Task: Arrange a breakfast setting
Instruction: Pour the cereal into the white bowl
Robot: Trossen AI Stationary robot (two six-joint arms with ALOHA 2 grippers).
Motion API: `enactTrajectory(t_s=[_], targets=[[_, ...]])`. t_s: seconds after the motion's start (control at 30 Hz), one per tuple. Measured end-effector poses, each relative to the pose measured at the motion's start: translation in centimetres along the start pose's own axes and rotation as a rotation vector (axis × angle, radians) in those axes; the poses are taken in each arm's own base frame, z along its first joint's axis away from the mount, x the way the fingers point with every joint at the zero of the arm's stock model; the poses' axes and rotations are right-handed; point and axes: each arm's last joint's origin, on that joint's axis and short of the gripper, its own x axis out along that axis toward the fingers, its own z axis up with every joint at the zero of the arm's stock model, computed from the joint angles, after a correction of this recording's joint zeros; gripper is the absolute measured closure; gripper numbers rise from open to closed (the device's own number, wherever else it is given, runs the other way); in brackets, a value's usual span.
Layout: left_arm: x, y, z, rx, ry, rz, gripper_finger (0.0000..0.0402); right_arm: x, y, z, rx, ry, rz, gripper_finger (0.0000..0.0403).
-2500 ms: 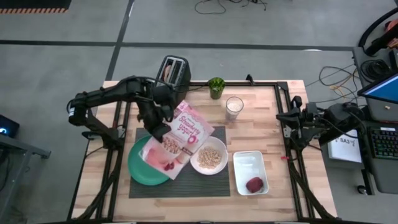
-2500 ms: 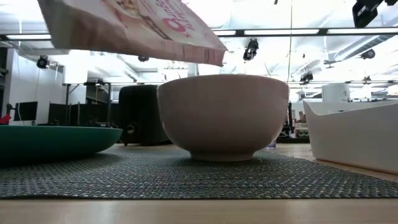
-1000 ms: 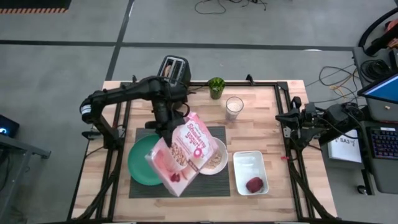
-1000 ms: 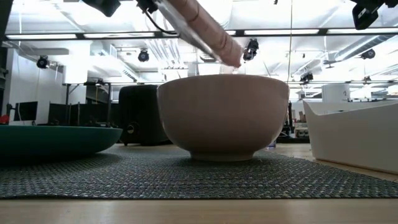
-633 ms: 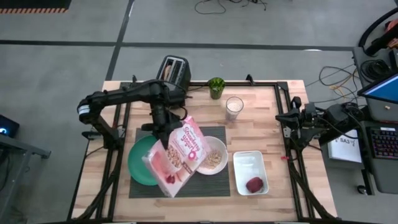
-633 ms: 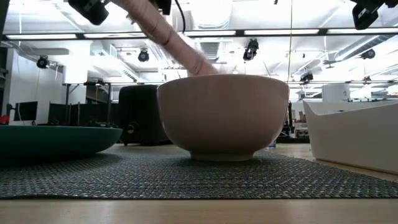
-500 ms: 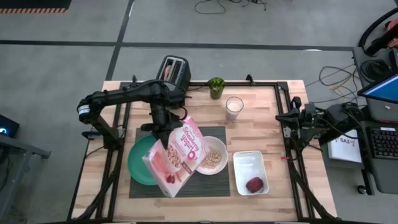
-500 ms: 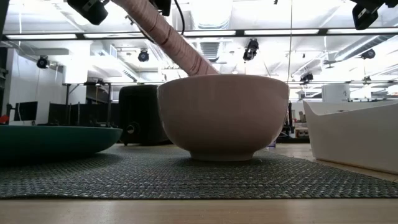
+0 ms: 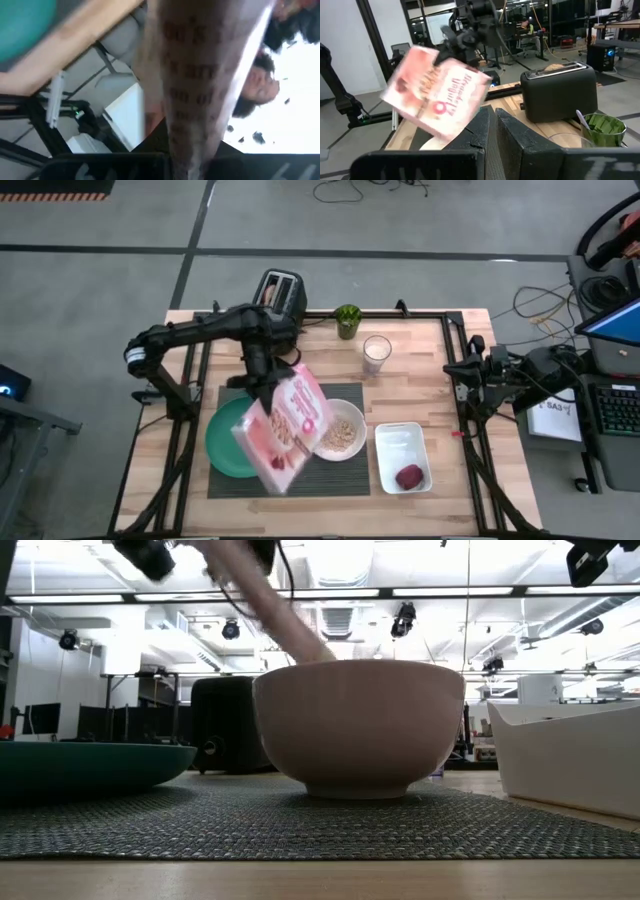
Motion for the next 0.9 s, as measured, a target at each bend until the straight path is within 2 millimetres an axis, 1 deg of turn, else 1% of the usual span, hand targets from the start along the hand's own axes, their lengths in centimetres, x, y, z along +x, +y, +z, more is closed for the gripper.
enactTrajectory(t_s=[0.1,0.2,0.3,0.37,0.47,0.57,0.7,0.8,0.9], targets=[[0.9,-0.1,0.8,0.032,0.043,-0.007,0.0402,0.0,0.0,0.0,-0.001,0.0,0.0,0.038],[1.0,-0.2,0.8,0.013,0.078,-0.04,0.0402,0.0,0.0,0.0,-0.005,0.001,0.0,0.038],[1.1,-0.1,1.4,-0.006,0.076,-0.036,0.0402,0.0,0.0,0.0,-0.006,0.001,0.0,0.038],[1.2,-0.1,1.3,-0.011,0.084,-0.035,0.0402,0.0,0.0,0.0,-0.007,0.002,-0.001,0.038],[1.1,-0.2,1.1,0.038,0.082,-0.04,0.0402,0.0,0.0,0.0,-0.008,0.002,-0.001,0.038],[1.2,-0.1,1.2,0.011,0.07,-0.02,0.0402,0.0,0.0,0.0,-0.008,0.002,0.0,0.038],[1.9,0.0,1.2,0.097,0.063,0.025,0.0402,0.0,0.0,0.0,-0.008,0.001,0.0,0.038],[1.9,0.1,1.2,0.049,0.092,-0.012,0.0402,0.0,0.0,0.0,-0.007,0.001,0.0,0.038],[1.8,0.1,0.8,0.1,0.097,-0.028,0.0402,0.0,0.0,0.0,-0.005,0.001,0.0,0.038]])
